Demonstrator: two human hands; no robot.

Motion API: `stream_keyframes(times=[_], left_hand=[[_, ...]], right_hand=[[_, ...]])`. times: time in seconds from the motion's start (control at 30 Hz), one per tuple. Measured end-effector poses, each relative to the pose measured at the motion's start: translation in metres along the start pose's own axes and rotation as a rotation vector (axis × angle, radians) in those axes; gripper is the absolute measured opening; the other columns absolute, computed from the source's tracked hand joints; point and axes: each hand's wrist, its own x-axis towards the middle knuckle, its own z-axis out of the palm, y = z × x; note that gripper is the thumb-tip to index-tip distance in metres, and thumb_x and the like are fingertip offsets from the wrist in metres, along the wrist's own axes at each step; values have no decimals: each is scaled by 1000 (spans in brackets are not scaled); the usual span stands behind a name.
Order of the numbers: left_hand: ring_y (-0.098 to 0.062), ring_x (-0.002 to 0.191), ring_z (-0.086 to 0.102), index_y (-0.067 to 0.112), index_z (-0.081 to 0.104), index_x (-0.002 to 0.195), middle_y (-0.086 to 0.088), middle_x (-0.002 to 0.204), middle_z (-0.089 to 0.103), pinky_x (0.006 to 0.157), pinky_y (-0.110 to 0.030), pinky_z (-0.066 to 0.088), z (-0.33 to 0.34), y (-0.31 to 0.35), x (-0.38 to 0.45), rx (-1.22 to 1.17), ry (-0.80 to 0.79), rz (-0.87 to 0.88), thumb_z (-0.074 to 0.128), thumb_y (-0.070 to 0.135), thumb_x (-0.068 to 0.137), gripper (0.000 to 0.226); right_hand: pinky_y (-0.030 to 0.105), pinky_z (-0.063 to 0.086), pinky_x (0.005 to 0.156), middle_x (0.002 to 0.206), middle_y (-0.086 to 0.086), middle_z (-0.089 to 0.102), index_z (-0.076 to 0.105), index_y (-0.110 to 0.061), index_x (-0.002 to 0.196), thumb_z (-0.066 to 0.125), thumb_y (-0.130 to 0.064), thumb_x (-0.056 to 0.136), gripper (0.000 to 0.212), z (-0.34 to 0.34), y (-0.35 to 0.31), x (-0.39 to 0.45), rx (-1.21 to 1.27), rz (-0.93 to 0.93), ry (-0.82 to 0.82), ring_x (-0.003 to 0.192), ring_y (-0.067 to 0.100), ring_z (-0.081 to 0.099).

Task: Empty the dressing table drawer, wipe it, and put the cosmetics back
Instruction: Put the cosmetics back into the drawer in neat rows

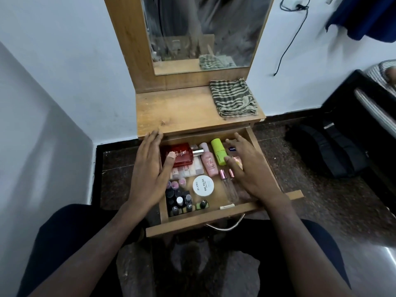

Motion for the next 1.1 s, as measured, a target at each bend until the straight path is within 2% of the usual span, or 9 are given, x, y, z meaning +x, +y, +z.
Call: stream_keyframes(times=[0.2, 0.33, 0.43, 0.53, 0.67, 0.73, 0.83, 0.9, 1.1], left_hand=[[0, 159, -1, 29, 6, 168, 5, 177, 1, 132, -40, 7, -17, 29, -51, -190, -184, -234, 17, 69, 101, 79], [3, 155, 25, 31, 38, 160, 3, 170, 34, 128, -38, 25, -8, 30, -69, -367, -247, -368, 10, 88, 93, 92], [9, 107, 69, 52, 72, 114, 18, 115, 77, 91, -20, 51, -12, 43, -68, -634, -177, -553, 19, 74, 100, 59], [17, 84, 69, 69, 71, 72, 37, 84, 73, 84, -25, 48, -16, 54, -70, -738, -141, -559, 19, 67, 101, 60], [14, 103, 68, 65, 73, 99, 31, 104, 76, 97, -28, 49, -16, 55, -70, -700, -157, -523, 28, 71, 101, 46], [18, 124, 53, 57, 52, 137, 25, 138, 63, 110, -20, 39, -17, 48, -70, -522, -227, -429, 51, 73, 91, 49], [17, 142, 31, 47, 6, 161, 24, 165, 26, 119, -23, 30, -16, 33, -69, -232, -384, -296, 80, 76, 68, 122], [2, 157, 6, 57, -31, 151, 23, 172, -6, 126, -31, 19, -17, 29, -71, -200, -468, -235, 86, 84, 52, 155], [-8, 159, -23, 44, -46, 149, 14, 170, -34, 132, -49, 13, -17, 27, -68, -95, -531, -191, 88, 88, 32, 182]], right_hand=[[43, 49, 103, 143, 11, 64, 56, -22, 144, 28, -51, 107, 55, -38, 31, -30, -14, 225, 119, 129, 33, 62], [50, 49, 100, 134, 22, 68, 47, -24, 154, 28, -47, 111, 53, -43, 36, -43, -133, 373, -53, 123, 44, 63], [50, 50, 93, 123, 22, 71, 43, -29, 156, 29, -45, 111, 50, -42, 30, -43, -180, 363, -42, 114, 46, 66], [48, 49, 90, 122, 21, 71, 40, -27, 159, 29, -42, 113, 50, -41, 29, -45, -215, 357, -33, 112, 46, 65], [47, 47, 90, 122, 20, 71, 39, -26, 160, 30, -40, 113, 50, -43, 29, -47, -189, 344, -36, 114, 45, 65], [47, 46, 91, 125, 19, 71, 37, -24, 161, 32, -39, 113, 51, -44, 30, -46, -172, 339, -60, 116, 44, 64], [48, 48, 92, 126, 20, 71, 32, -19, 164, 31, -41, 112, 56, -43, 34, -45, -135, 323, -65, 116, 44, 65], [50, 49, 92, 123, 20, 72, 27, -17, 164, 31, -41, 112, 58, -40, 37, -44, -121, 317, -44, 113, 44, 66], [50, 53, 90, 111, 16, 74, 31, -20, 163, 34, -38, 112, 54, -35, 38, -42, -102, 305, 29, 101, 39, 70]])
